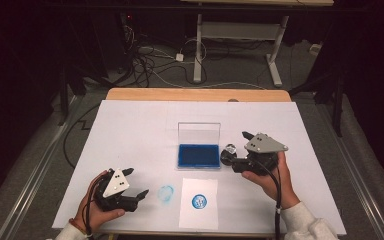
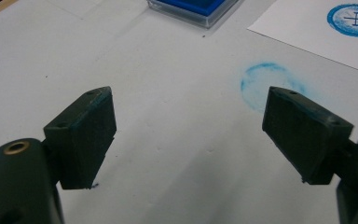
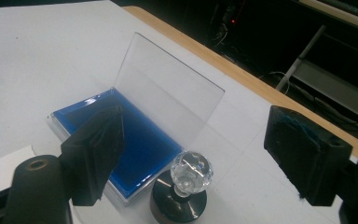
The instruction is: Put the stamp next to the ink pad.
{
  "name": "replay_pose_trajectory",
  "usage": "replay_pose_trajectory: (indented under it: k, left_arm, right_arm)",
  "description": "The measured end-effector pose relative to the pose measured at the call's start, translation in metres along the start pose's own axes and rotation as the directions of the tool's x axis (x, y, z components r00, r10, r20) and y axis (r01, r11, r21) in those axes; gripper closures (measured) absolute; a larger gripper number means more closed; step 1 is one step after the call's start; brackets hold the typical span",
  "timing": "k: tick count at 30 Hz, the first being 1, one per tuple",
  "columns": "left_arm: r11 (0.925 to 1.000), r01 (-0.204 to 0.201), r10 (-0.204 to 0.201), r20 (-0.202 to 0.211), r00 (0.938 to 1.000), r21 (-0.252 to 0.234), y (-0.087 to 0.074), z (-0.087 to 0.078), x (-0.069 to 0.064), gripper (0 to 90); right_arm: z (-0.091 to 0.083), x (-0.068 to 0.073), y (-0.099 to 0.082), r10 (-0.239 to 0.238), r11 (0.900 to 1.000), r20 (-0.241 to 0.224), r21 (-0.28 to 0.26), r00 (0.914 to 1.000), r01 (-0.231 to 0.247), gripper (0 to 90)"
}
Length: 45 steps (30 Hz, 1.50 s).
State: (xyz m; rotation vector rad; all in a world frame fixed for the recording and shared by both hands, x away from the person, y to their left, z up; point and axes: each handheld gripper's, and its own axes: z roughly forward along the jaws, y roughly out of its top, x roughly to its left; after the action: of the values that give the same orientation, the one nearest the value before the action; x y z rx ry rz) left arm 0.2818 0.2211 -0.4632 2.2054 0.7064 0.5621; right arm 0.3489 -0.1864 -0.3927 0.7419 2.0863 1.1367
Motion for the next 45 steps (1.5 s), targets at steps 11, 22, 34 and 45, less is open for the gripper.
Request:
replay_pose_trajectory:
  k: [11, 22, 34, 45]
  left_arm:
    - [1.0, -0.002, 0.002, 0.0, 1.0, 0.001, 0.0, 0.0, 0.0, 17.1]
    - [1.0, -0.002, 0.002, 0.0, 1.0, 0.002, 0.0, 0.001, -0.001, 17.1]
    - [0.9999, -0.008, 0.008, -0.003, 1.0, 0.009, 0.001, 0.003, -0.002, 17.1]
    - [0.9998, -0.015, 0.016, -0.007, 0.9999, 0.014, 0.002, 0.004, -0.003, 17.1]
  right_arm:
    - [-0.018, 0.006, -0.001, -0.028, 0.9994, -0.005, -0.021, 0.9996, 0.028, 20.6]
    - [-0.033, 0.008, -0.005, -0.039, 0.9984, -0.012, -0.041, 0.9992, 0.039, 20.6]
    - [-0.048, 0.009, -0.018, -0.072, 0.9964, -0.015, -0.046, 0.9973, 0.072, 20.2]
    - [-0.06, 0.006, -0.034, -0.074, 0.9954, -0.002, -0.061, 0.9972, 0.074, 20.2]
